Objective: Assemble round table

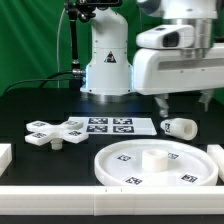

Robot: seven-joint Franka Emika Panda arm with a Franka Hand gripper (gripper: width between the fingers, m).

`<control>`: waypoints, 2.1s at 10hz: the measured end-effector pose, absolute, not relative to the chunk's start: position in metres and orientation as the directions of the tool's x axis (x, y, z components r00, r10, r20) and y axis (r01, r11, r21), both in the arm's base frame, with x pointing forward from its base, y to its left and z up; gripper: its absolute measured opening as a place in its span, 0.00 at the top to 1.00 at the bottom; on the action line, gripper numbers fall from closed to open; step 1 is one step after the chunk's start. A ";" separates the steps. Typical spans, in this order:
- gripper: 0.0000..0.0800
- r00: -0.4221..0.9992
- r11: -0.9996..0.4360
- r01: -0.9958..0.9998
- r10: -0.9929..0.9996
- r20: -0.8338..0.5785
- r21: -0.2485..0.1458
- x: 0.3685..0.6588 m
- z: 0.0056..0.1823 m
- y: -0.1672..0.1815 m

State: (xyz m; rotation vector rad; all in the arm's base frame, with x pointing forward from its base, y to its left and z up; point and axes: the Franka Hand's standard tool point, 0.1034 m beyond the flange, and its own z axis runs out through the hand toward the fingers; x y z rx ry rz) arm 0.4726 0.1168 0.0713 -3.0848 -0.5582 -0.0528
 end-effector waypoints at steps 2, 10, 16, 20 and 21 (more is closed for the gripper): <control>0.19 0.933 -0.933 0.359 0.359 0.039 -0.003 0.468 0.070 0.136; 0.19 0.942 -0.982 0.172 0.141 -0.304 0.080 0.444 0.059 0.130; 0.19 0.797 -0.974 0.215 0.130 -0.590 0.077 0.441 0.050 0.127; 0.19 0.685 -0.975 0.215 0.117 -0.719 0.047 0.448 0.037 0.133; 0.19 0.687 -0.975 0.216 0.118 -0.717 0.047 0.449 0.037 0.133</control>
Offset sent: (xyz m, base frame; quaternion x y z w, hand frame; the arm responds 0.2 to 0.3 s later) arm 0.0000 0.0000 0.0000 0.0000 -0.0650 0.0000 0.9979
